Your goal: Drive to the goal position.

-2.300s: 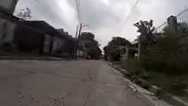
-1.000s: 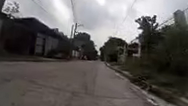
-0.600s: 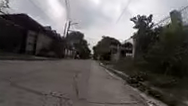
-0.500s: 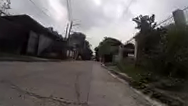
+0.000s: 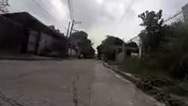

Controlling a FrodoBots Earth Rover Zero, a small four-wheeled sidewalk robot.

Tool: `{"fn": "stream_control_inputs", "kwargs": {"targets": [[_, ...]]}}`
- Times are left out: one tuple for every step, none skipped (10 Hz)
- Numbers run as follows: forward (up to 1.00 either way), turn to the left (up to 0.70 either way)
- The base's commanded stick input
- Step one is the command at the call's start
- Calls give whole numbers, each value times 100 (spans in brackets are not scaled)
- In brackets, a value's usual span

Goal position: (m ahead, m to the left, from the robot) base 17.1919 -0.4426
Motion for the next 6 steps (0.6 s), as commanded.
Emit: {"fn": "stream_control_inputs", "kwargs": {"targets": [[70, 0], [70, 0], [70, 0], [70, 0], [70, 0], [70, -4]]}}
